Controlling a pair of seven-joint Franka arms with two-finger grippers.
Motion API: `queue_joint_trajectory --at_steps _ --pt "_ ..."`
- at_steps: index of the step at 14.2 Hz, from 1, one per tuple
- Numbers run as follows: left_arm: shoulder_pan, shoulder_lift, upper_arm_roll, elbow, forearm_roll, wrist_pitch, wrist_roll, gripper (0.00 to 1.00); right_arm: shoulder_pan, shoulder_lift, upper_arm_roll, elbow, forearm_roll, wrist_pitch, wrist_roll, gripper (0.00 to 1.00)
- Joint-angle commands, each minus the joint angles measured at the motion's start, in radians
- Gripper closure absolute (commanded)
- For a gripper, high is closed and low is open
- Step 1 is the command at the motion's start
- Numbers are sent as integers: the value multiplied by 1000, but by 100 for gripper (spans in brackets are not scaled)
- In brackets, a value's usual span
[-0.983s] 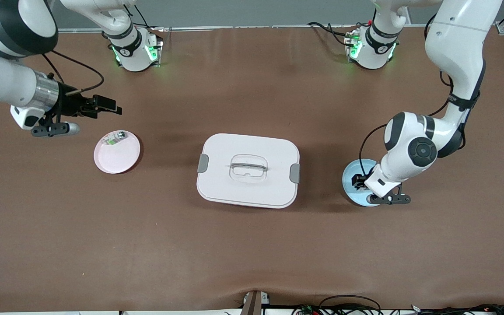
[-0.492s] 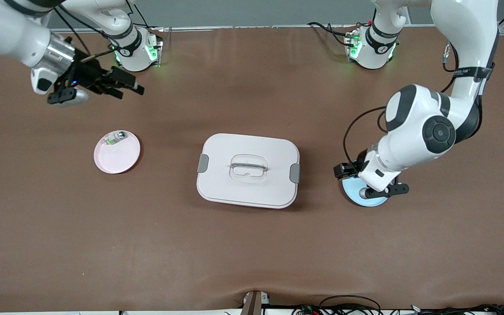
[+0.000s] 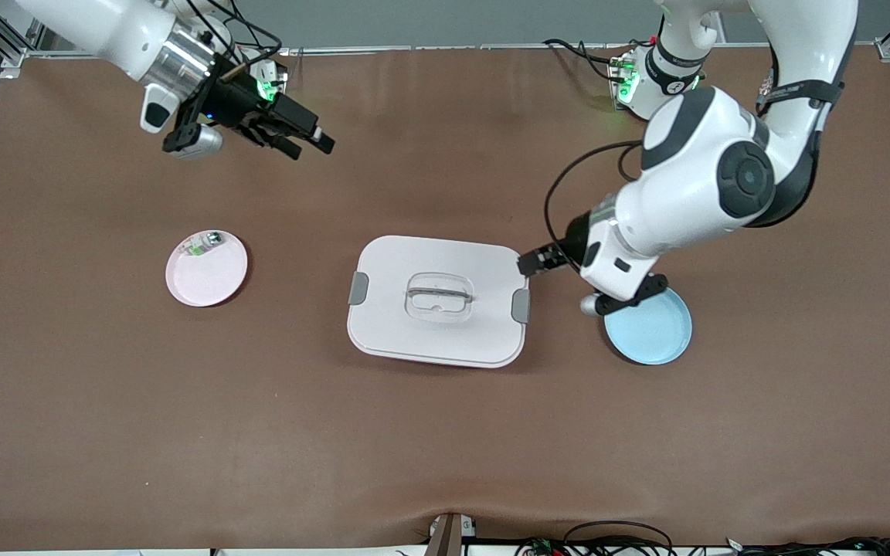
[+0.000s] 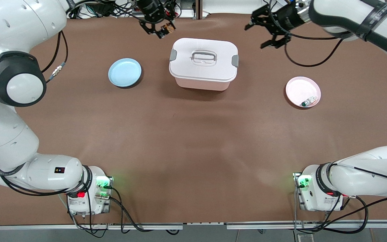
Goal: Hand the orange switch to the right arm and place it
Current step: 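Lift the switch with the left gripper toward the right gripper over the box, then grasp the switch with the right gripper beside the left gripper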
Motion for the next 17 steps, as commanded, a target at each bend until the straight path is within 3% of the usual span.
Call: queue_joint_trajectory --at_steps 1,4,10,17 --pt "-14 23 -45 48 -15 -12 -140 100 94 -3 -8 -49 75 171 60 0" --pt "-78 27 -47 50 -17 39 -285 100 181 57 -8 -48 92 328 116 0" --pt "-179 78 -47 65 -17 149 -570 100 280 204 -8 -26 117 515 135 0" --pt "-232 83 -47 82 -28 171 -717 100 292 276 -10 26 121 535 120 0"
